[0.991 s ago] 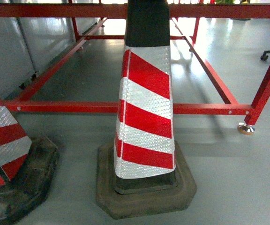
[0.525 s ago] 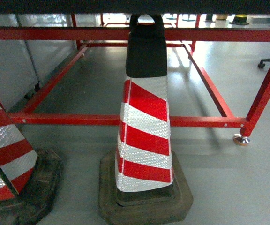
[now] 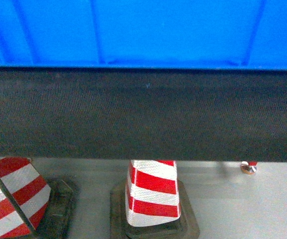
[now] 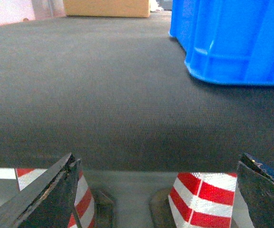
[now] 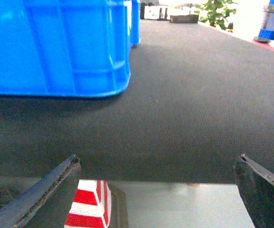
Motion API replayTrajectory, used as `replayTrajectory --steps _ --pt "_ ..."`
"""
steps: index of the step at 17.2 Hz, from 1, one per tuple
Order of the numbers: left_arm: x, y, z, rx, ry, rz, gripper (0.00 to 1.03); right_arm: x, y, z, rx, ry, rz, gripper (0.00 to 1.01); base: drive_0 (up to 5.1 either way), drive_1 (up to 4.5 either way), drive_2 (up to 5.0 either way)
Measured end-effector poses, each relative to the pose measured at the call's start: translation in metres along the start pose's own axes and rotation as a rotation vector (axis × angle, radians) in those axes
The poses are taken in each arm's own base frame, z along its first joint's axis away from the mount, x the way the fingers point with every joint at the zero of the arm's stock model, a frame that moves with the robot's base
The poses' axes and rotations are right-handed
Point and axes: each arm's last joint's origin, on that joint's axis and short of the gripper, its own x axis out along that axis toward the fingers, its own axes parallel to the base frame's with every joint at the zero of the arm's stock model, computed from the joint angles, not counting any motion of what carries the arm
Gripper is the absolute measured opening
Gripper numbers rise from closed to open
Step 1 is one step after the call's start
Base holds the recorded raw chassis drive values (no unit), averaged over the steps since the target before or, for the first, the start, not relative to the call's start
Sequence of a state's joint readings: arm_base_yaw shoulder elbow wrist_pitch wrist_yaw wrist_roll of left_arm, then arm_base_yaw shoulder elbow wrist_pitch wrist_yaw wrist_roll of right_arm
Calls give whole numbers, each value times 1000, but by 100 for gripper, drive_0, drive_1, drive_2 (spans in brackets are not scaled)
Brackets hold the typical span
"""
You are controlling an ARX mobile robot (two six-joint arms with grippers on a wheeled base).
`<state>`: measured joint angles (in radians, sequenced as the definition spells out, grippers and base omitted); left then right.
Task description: Place box next to blue box on left shelf
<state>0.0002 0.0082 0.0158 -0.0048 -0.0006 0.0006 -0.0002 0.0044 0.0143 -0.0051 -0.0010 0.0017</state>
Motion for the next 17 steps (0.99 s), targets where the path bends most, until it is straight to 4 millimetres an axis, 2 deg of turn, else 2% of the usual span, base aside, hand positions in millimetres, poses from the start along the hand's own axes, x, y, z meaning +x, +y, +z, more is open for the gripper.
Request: replayTrajectory --steps 17 --pt "0 0 0 0 0 0 98 0 0 0 1 1 -1 98 0 0 0"
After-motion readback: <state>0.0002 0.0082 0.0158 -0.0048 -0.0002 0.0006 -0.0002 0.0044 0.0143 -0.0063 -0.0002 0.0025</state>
